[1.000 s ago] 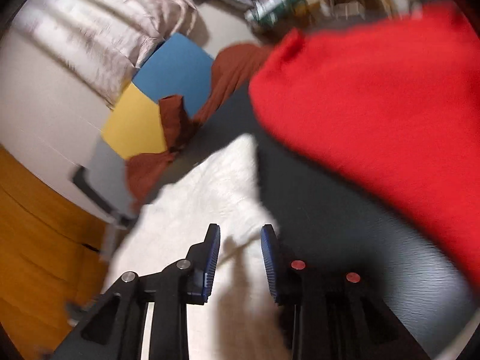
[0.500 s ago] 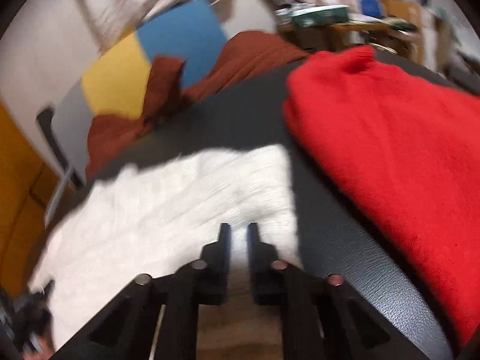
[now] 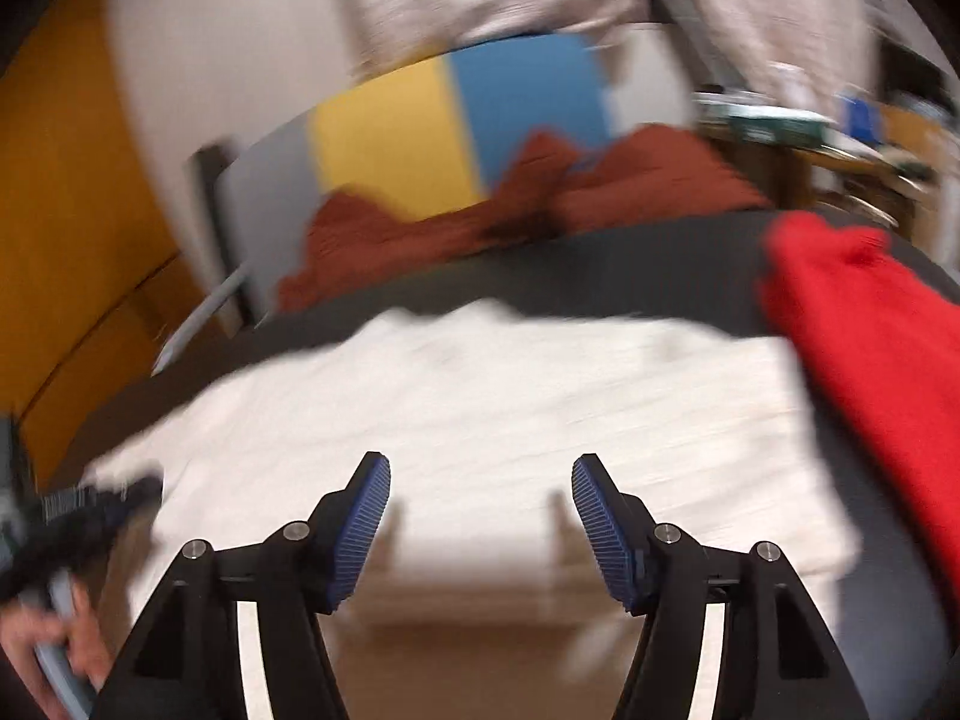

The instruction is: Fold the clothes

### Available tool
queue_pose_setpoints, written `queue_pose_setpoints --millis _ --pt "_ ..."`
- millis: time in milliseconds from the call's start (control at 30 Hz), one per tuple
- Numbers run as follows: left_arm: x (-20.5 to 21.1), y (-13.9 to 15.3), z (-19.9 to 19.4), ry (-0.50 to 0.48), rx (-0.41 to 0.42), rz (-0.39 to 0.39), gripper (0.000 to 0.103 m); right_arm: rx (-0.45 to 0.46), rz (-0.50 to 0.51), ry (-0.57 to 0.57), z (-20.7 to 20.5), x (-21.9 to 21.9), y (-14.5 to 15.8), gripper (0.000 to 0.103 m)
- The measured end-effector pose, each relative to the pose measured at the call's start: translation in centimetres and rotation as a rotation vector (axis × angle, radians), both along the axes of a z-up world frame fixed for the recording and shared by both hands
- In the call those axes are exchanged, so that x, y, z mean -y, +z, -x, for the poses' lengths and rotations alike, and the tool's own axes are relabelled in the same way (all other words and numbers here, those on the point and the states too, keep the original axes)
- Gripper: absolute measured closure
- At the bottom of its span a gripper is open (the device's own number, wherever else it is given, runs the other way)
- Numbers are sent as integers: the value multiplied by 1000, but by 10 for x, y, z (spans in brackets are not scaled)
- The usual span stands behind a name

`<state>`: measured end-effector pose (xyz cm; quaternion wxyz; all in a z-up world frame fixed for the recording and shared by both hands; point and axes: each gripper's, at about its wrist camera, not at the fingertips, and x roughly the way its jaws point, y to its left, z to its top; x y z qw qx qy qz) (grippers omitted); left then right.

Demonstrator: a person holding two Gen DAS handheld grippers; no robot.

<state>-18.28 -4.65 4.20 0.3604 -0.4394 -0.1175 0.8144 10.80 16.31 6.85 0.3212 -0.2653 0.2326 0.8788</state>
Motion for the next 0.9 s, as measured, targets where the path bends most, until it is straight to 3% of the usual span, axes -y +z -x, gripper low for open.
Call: queue_pose_setpoints --millis 133,267,400,667,767,867,900 --pt "56 11 41 147 -22 47 77 47 -5 46 16 6 -11 26" --pt "118 16 87 377 -19 137 72 94 -9 93 33 11 -23 18" --pt "172 6 132 560 76 264 72 141 -14 139 49 17 -34 14" --pt "193 -13 165 624 137 314 67 140 -8 167 53 18 -39 10" --pt "201 -21 177 648 160 333 61 124 2 174 49 19 -38 9" --pt "186 -20 175 602 92 400 60 113 10 180 48 19 -38 8" --pt "180 -19 174 582 64 425 69 111 11 180 48 19 -38 8"
